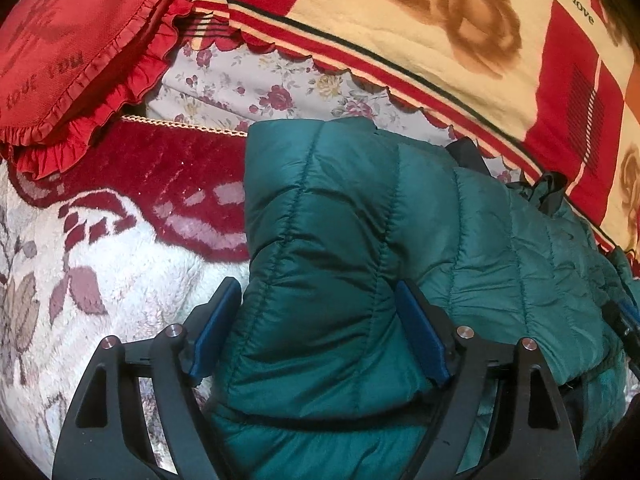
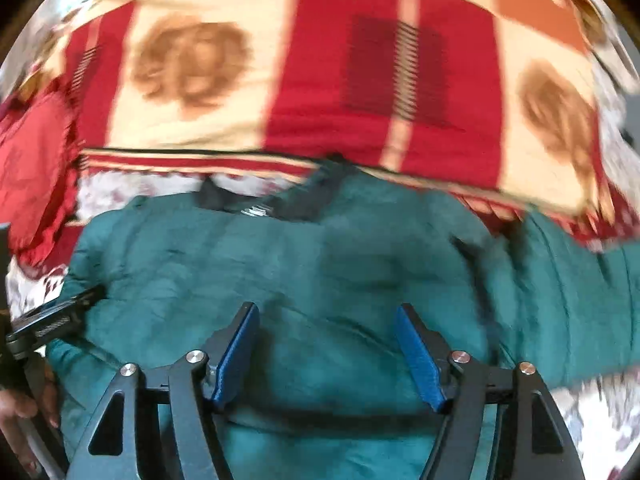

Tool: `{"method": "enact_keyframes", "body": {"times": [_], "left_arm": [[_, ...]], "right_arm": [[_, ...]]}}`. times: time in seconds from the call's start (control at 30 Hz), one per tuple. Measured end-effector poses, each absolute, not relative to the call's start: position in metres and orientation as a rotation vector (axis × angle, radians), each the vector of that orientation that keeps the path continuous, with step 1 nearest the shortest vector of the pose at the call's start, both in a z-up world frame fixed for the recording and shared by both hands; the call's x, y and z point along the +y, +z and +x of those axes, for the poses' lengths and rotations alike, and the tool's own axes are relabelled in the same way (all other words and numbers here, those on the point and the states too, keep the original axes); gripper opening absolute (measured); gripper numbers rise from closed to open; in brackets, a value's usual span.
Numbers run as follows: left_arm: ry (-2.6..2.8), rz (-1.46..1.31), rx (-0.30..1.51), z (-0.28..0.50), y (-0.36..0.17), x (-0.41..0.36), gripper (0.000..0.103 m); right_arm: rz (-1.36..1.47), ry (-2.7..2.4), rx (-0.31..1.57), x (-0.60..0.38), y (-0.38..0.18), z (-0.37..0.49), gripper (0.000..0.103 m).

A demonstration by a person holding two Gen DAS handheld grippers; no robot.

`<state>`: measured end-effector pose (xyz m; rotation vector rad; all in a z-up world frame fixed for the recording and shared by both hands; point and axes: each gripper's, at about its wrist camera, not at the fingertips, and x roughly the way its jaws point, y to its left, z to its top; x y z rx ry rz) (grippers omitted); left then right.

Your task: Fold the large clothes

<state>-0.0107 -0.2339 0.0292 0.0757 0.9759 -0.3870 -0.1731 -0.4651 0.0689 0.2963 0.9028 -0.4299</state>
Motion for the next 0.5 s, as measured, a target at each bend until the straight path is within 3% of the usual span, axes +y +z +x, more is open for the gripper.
{"method": "enact_keyframes", "body": {"times": [0.07, 0.3, 0.5], "left_arm": [[-0.385, 0.082, 0.970, -0.012, 0.029, -0.234, 0.082], [-0.379, 0.100, 0.958, -0.015, 0.033, -0.235, 0.082], [-0.414, 0.055, 0.917, -0.030, 0.066, -0.220, 0.082]], "right_arm": [[0.350, -0.443, 0.946, -0.480, 0.052, -0.178, 0.051], [0.290, -0.469, 0.985, -0.474, 0.043, -0.172, 0.051], [0.315, -0.452, 0.903, -0.475, 0.080, -0.200, 0.051]]}}
